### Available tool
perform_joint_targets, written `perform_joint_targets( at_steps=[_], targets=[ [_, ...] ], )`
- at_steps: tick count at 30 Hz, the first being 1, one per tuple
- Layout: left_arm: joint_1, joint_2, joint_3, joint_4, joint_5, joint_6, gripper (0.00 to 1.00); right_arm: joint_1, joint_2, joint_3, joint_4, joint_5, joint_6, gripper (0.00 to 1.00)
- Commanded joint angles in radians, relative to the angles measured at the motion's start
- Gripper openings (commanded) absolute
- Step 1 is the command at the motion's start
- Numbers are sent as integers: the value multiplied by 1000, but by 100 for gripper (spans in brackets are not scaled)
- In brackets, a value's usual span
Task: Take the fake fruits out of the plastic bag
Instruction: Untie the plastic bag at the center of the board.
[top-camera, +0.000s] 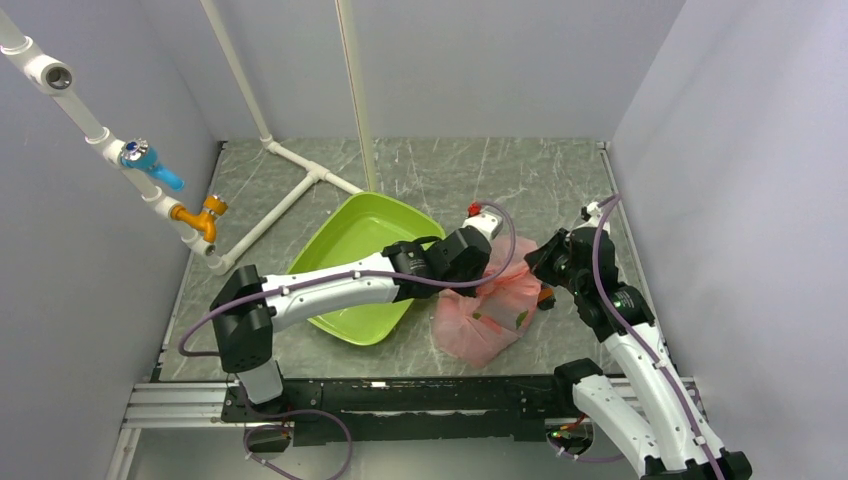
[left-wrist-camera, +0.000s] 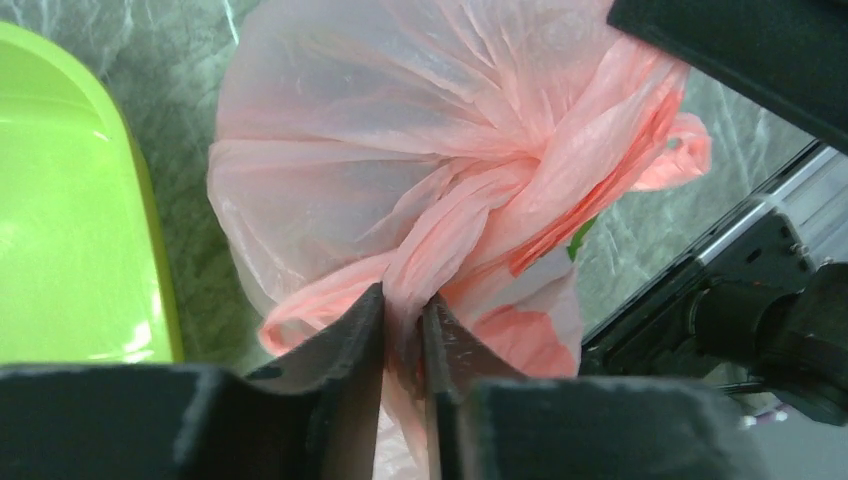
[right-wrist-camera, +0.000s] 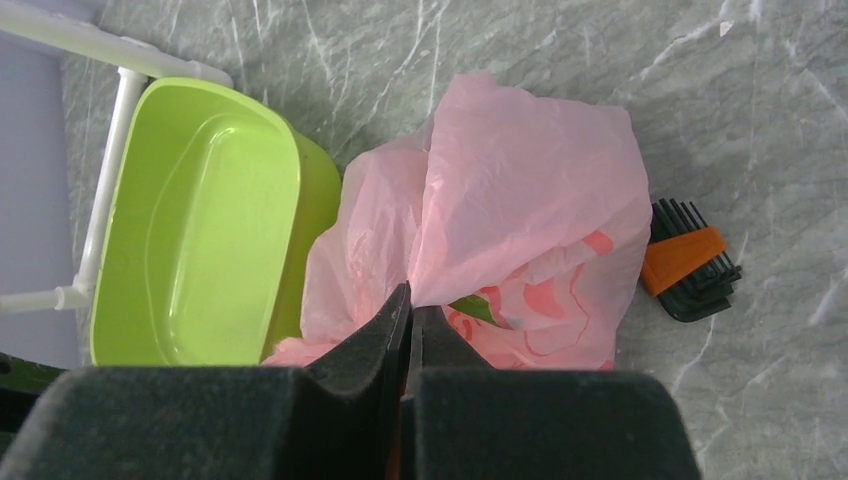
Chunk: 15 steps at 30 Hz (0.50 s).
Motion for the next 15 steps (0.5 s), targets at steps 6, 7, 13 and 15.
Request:
perform_joint_targets(
  at_steps=[6,7,13,15],
  targets=[
    [-4,-223,-254,196,-59,-131,1,-9,40,80,-107,292,92,0],
    [-4,-252,-307,255,-41,-144,1,-13,63,101,-123,321,102,0],
    [-3,-287,-423,457,42,-197,0,-21,100,132,-54,98,-8,23],
    [-3,-280,-433,492,61,-210,0,-20,73,126,-49,48,-37,34]
  ],
)
